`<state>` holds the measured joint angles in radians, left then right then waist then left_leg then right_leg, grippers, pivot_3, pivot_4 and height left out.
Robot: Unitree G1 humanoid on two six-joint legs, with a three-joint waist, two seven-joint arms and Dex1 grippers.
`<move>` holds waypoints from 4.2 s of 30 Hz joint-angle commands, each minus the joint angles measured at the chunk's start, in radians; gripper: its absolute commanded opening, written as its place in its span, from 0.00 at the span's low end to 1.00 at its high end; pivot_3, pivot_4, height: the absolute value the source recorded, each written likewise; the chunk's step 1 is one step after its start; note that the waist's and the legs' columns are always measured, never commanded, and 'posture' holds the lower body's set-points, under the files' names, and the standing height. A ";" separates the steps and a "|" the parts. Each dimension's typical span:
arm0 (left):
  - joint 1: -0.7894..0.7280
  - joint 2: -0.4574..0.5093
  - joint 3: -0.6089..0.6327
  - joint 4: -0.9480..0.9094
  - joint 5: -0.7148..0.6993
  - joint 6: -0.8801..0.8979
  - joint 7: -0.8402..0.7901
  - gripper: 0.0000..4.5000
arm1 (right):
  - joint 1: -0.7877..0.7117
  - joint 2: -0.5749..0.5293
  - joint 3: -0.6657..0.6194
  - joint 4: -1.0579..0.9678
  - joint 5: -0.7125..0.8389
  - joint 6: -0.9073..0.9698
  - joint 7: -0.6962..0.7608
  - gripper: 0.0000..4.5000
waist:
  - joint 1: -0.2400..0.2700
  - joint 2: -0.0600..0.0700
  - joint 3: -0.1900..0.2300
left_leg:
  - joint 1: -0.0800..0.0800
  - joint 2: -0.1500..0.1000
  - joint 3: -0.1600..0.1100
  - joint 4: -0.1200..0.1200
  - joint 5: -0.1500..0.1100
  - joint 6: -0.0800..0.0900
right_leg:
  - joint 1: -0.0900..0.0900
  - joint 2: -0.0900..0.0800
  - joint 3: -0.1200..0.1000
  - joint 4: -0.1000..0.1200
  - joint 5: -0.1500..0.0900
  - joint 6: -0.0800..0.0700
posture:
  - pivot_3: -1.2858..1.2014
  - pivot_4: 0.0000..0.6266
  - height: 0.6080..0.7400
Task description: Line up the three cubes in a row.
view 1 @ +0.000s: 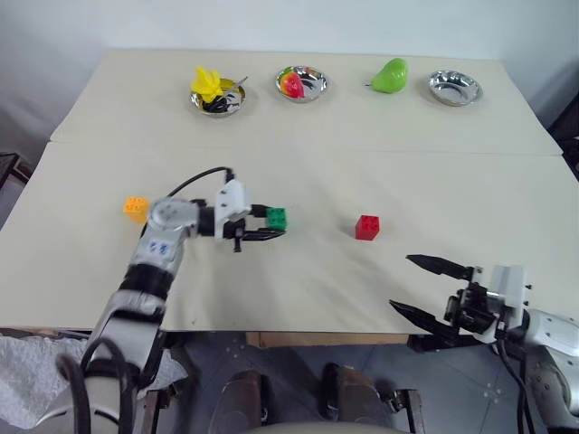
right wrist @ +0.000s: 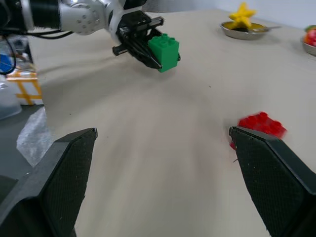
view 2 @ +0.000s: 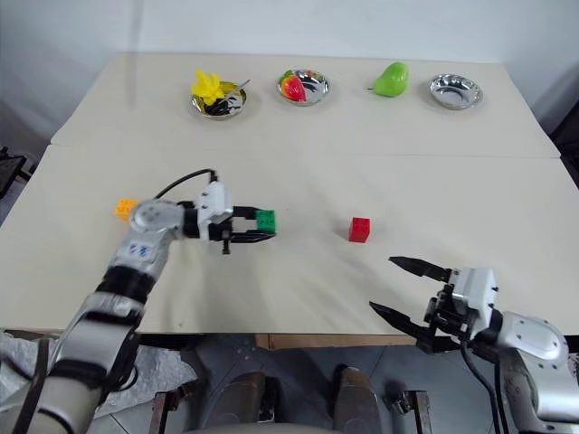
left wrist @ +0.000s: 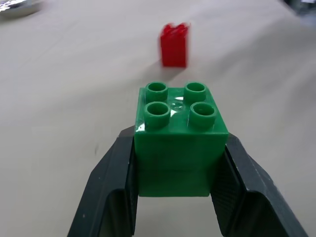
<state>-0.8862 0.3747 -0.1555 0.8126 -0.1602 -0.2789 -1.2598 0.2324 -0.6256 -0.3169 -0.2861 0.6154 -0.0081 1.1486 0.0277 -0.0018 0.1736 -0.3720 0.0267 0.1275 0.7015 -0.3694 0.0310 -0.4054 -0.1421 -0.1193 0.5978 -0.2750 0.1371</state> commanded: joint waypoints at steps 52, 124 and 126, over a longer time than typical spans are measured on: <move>-0.165 -0.046 0.163 0.449 0.178 -0.191 -0.033 0.98 | -0.027 -0.002 0.013 -0.040 0.023 0.054 -0.027 1.00 | -0.004 -0.002 0.001 | 0.000 0.002 -0.001 0.000 0.000 0.000 | 0.000 0.003 0.001 -0.002 0.001 0.001 | 0.52 0.24 1.00; 0.668 -0.244 0.535 -0.949 0.013 0.644 1.547 0.99 | -0.432 0.080 0.309 0.128 -0.048 0.122 0.117 1.00 | -0.014 -0.006 -0.002 | 0.003 0.003 -0.006 0.002 -0.002 0.002 | -0.003 -0.007 -0.002 0.009 0.000 -0.003 | 0.52 0.24 1.00; 0.644 -0.246 0.531 -0.914 0.024 0.626 1.553 0.99 | -0.430 0.082 0.311 0.126 -0.048 0.122 0.115 1.00 | -0.010 -0.006 -0.002 | 0.003 0.003 -0.006 0.002 -0.002 0.002 | -0.003 -0.007 -0.002 0.009 0.000 -0.003 | 0.52 0.24 1.00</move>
<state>-0.2303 0.1283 0.3768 -0.1032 -0.1505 0.3793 0.2900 -0.1988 -0.5459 -0.0012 -0.1242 0.5501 0.1152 1.2669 0.0177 -0.0074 0.1717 -0.3690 0.0297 0.1213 0.7036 -0.3712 0.0329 -0.4088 -0.1486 -0.1216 0.6072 -0.2748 0.1346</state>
